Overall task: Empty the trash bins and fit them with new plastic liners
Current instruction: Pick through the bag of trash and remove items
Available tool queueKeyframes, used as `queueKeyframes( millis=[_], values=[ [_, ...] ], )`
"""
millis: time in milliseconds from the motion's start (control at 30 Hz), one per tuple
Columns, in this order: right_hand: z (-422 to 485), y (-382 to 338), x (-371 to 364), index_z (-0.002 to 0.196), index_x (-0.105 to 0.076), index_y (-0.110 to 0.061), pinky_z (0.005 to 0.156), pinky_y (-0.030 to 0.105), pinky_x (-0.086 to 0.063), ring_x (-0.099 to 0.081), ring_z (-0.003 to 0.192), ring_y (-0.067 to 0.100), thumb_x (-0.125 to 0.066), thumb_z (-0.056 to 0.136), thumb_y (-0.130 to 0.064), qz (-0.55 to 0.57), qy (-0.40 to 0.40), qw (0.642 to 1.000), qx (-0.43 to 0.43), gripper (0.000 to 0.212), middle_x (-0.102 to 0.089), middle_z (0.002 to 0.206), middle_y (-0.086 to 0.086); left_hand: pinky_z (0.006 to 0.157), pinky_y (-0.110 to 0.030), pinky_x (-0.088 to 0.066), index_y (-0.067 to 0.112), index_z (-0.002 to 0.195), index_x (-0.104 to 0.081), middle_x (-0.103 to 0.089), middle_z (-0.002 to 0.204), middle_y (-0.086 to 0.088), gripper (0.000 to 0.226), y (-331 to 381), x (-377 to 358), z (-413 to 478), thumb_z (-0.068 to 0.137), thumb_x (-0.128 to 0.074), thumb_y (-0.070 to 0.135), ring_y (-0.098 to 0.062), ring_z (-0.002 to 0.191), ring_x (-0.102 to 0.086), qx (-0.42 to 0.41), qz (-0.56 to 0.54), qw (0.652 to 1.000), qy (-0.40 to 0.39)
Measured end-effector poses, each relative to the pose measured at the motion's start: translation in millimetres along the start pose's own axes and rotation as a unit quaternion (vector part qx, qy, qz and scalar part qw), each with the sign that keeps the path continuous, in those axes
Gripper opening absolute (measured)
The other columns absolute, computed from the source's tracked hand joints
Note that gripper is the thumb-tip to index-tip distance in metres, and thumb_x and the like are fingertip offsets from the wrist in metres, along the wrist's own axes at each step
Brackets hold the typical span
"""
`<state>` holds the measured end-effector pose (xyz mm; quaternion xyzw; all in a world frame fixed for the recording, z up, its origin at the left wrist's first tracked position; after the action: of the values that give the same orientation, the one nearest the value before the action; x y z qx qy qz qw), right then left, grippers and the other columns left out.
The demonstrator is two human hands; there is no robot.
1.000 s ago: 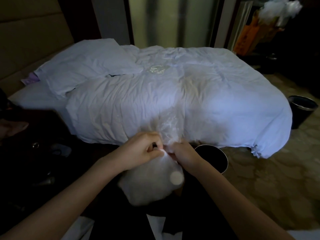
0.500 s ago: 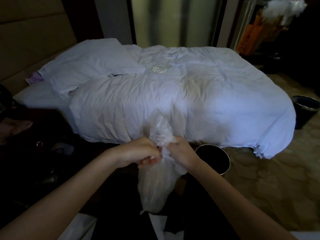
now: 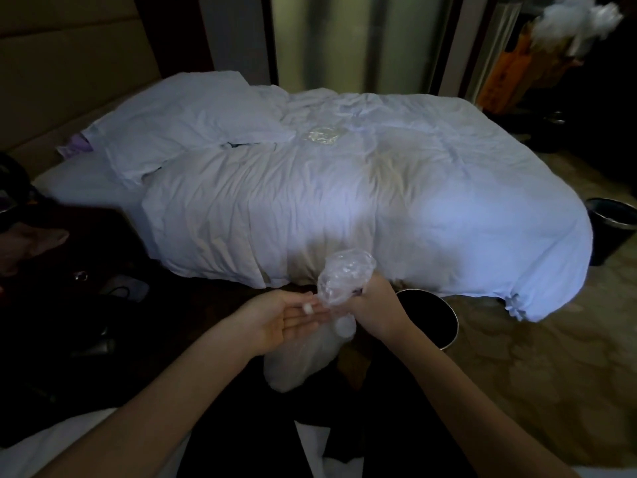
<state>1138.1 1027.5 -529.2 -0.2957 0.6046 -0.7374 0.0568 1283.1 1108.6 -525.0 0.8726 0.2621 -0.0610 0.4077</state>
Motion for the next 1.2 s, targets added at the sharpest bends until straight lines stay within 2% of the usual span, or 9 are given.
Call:
queueKeyframes(
  millis=[133, 233, 367, 533, 667, 767, 900, 1000, 1200],
  values=[
    [-8, 2, -4, 0.081, -0.069, 0.014, 0.075, 0.047, -0.055, -0.067, 0.081, 0.037, -0.079, 0.072, 0.012, 0.094, 0.023, 0.995, 0.018, 0.014, -0.070, 0.085, 0.029, 0.068, -0.027, -0.057, 0.004, 0.093, -0.070, -0.076, 0.088, -0.012, 0.014, 4, -4, -2, 0.089, -0.057, 0.000, -0.021, 0.084, -0.070, -0.027, -0.013, 1.000, 0.007],
    [-18, 5, -13, 0.091, -0.071, 0.004, 0.077, 0.039, -0.056, -0.070, 0.082, 0.025, -0.076, 0.076, 0.010, 0.229, 0.018, 0.971, -0.072, 0.016, -0.074, 0.089, 0.017, 0.073, -0.027, -0.050, 0.007, 0.088, -0.068, -0.073, 0.084, -0.008, 0.017, 6, -8, -3, 0.094, -0.052, 0.008, -0.018, 0.083, -0.064, -0.046, -0.069, 0.996, 0.031],
    [-32, 9, -19, 0.092, -0.073, 0.004, 0.078, 0.029, -0.053, -0.068, 0.083, 0.020, -0.069, 0.083, 0.008, 0.202, -0.044, 0.974, -0.095, 0.011, -0.073, 0.089, 0.015, 0.079, -0.028, -0.052, -0.001, 0.105, -0.068, -0.068, 0.102, -0.014, 0.024, 8, -12, -4, 0.095, -0.047, 0.007, -0.023, 0.094, -0.062, -0.066, -0.087, 0.994, 0.008],
    [-36, 0, -5, 0.078, -0.072, 0.002, 0.074, 0.034, -0.058, -0.071, 0.081, 0.026, -0.049, 0.093, 0.006, 0.268, -0.014, 0.955, -0.130, 0.027, -0.073, 0.081, 0.015, 0.057, -0.020, -0.051, 0.002, 0.071, -0.076, -0.069, 0.076, -0.014, 0.019, 16, -5, -5, 0.085, -0.063, -0.001, -0.014, 0.063, -0.064, -0.166, 0.026, 0.985, 0.043],
    [-26, -10, 11, 0.079, -0.069, -0.005, 0.063, 0.038, -0.057, -0.071, 0.065, 0.020, -0.064, 0.094, -0.020, 0.018, 0.103, 0.994, 0.012, 0.021, -0.072, 0.068, 0.005, 0.075, -0.025, -0.055, 0.005, 0.085, -0.079, -0.075, 0.089, -0.018, 0.011, 15, 0, -10, 0.086, -0.070, 0.010, -0.021, 0.082, -0.071, -0.220, 0.161, 0.962, 0.003],
    [-21, -22, 2, 0.087, -0.077, -0.014, 0.075, 0.024, -0.053, -0.070, 0.077, 0.009, -0.075, 0.085, -0.023, -0.096, 0.054, 0.990, 0.092, 0.010, -0.076, 0.082, -0.003, 0.071, -0.023, -0.052, 0.009, 0.083, -0.079, -0.075, 0.085, -0.010, 0.024, 12, -2, -10, 0.095, -0.059, 0.009, -0.014, 0.077, -0.069, -0.260, 0.233, 0.937, 0.011],
    [-16, -20, -8, 0.087, -0.080, -0.011, 0.083, 0.027, -0.056, -0.071, 0.081, 0.007, -0.076, 0.083, -0.014, -0.082, 0.058, 0.994, 0.042, 0.007, -0.077, 0.086, -0.001, 0.074, -0.032, -0.041, -0.011, 0.089, -0.071, -0.070, 0.084, -0.017, 0.023, 7, -4, -11, 0.095, -0.058, 0.006, -0.020, 0.082, -0.057, -0.313, 0.290, 0.902, 0.059],
    [-18, -16, -11, 0.082, -0.079, -0.012, 0.081, 0.033, -0.058, -0.072, 0.079, 0.009, -0.076, 0.081, -0.011, -0.051, 0.080, 0.995, 0.028, 0.003, -0.077, 0.080, -0.002, 0.074, -0.025, -0.050, 0.010, 0.085, -0.078, -0.076, 0.084, -0.006, 0.018, 4, -9, -18, 0.090, -0.063, 0.001, -0.009, 0.081, -0.066, -0.374, 0.274, 0.882, 0.082],
    [-19, -12, -13, 0.078, -0.077, -0.019, 0.077, 0.042, -0.059, -0.071, 0.072, 0.017, -0.075, 0.079, -0.009, 0.082, 0.086, 0.991, -0.066, 0.011, -0.075, 0.073, 0.000, 0.072, -0.017, -0.052, 0.019, 0.080, -0.078, -0.077, 0.078, 0.003, 0.015, 7, -8, -15, 0.083, -0.073, 0.005, -0.002, 0.075, -0.069, -0.387, 0.237, 0.886, 0.097]
  ],
)
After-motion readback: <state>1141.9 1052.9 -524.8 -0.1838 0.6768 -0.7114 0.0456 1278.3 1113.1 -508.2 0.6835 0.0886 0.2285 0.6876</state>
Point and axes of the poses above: each hand's wrist, its own z-axis towards the middle knuckle, its own x-axis out of the back of the hand, y = z × x, the point moved 2 cm from there along z, towards the middle knuckle
